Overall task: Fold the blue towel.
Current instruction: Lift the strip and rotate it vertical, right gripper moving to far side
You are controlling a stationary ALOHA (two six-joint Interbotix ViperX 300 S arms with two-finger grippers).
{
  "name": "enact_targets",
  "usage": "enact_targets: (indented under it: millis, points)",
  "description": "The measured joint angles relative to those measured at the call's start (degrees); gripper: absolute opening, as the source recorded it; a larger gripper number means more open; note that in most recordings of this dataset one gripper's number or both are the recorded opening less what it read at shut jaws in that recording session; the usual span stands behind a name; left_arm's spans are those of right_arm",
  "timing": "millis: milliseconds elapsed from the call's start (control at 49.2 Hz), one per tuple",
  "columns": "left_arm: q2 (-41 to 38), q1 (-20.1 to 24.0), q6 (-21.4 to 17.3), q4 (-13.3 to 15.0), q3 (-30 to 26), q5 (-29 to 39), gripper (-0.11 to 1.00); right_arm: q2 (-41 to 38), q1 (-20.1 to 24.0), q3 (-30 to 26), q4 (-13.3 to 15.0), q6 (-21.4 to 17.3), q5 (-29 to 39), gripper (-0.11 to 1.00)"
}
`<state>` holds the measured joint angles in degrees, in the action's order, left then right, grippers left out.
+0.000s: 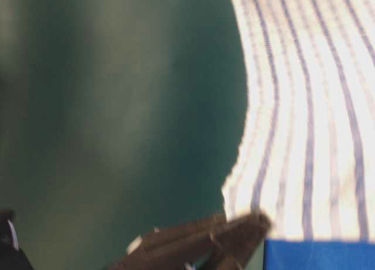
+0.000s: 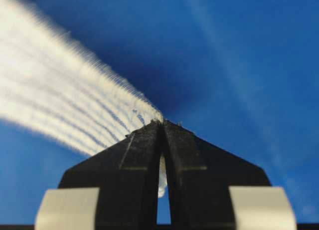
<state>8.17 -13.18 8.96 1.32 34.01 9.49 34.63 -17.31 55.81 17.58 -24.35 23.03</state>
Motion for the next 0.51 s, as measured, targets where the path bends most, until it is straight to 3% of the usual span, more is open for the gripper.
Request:
enact_targets:
  millis: [264,508]
  points:
    - [-8.7,-1.0,-0.4,0.0,-9.8,-0.5,0.05,-9.6,-6.7,-5.8,3.7,0.3,-7.2,0.02]
    - [-17.8,-0.8,-2.7,0.0,-19.8,-2.0,0.05,-19.4,-8.8,-13.8,7.1,0.3,-8.8,0.02]
